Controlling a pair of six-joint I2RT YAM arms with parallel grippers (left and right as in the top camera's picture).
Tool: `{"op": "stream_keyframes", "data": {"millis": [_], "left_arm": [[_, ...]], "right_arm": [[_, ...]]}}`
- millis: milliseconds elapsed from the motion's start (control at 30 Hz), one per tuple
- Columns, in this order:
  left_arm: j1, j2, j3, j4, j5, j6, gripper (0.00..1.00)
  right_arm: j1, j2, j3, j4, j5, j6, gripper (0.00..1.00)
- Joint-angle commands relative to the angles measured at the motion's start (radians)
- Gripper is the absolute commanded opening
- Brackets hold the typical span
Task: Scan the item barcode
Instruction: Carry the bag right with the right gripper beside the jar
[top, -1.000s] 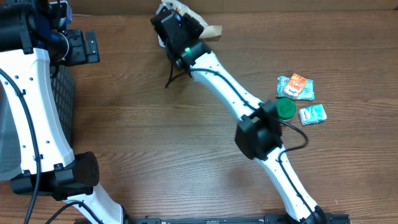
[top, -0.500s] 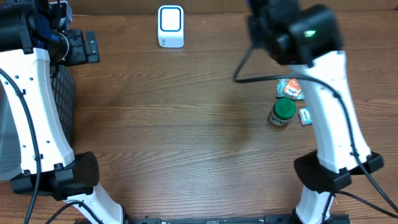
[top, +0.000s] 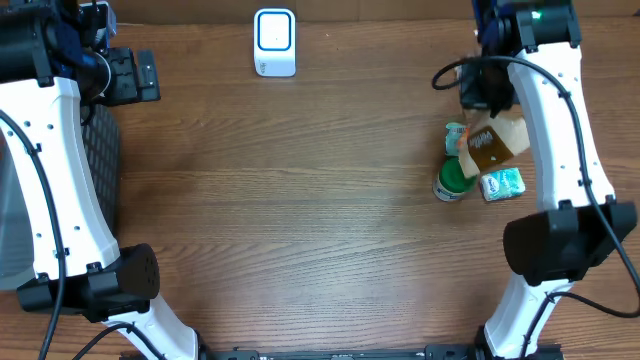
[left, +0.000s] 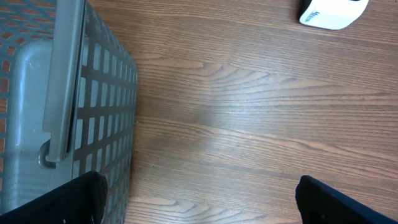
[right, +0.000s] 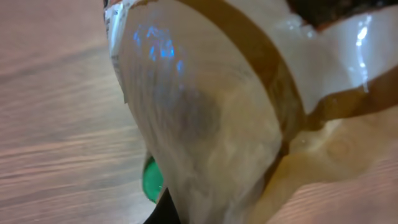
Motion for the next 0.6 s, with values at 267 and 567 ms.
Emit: {"op": "stream_keyframes", "data": {"millis": [267, 567], "left_arm": [[0.002, 0.003, -0.001, 0.001, -0.007, 0.018, 1.00], [0.002, 0.003, -0.001, 0.001, -0.007, 0.018, 1.00]], "right_arm": [[-0.087, -0.006, -0.066, 0.036, -0.036, -0.085, 0.04], [-0.121, -0.006, -0.204, 0.068, 0.013, -0.086, 0.04]]}}
